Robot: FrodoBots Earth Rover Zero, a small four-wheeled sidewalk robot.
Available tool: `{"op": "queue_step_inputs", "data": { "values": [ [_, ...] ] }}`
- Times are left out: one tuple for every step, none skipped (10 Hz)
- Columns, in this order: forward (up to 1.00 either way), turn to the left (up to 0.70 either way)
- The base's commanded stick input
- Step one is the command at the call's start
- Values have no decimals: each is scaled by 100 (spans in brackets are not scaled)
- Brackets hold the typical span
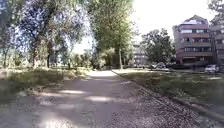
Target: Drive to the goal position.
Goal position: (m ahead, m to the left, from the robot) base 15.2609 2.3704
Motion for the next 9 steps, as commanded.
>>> {"op": "queue_step_inputs", "data": {
  "values": [
    [85,0],
    [85,0],
    [85,0],
    [85,0],
    [85,0],
    [85,0],
    [85,0],
    [85,0],
    [85,0]
  ]
}}
